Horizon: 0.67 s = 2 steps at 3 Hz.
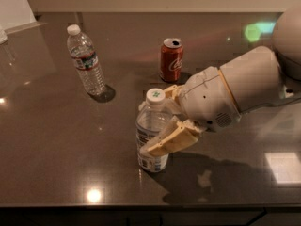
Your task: Knock blue plastic bottle over
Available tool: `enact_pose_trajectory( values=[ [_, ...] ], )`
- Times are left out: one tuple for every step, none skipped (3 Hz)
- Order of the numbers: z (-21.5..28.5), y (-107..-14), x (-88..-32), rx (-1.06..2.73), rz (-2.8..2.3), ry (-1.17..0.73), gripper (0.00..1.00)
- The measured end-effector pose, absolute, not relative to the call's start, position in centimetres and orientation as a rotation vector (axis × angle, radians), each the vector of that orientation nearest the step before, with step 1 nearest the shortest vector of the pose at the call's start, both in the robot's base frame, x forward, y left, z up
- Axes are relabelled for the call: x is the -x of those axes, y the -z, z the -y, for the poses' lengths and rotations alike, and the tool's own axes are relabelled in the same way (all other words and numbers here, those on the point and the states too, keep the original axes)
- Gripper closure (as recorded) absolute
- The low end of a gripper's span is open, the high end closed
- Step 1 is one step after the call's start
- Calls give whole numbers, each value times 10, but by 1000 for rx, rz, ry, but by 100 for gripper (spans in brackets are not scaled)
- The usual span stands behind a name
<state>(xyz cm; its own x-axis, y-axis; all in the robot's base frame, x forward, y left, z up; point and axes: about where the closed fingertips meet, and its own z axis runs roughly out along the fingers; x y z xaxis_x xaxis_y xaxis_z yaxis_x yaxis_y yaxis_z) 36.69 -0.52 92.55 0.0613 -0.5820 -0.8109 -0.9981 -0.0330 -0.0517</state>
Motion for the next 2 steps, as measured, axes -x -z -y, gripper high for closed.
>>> enact_pose_trajectory(
  values=[
    [13, -934, -370, 1671, -1592, -797, 64],
    [27, -957, -383, 1690, -1646, -693, 87]
  ],
)
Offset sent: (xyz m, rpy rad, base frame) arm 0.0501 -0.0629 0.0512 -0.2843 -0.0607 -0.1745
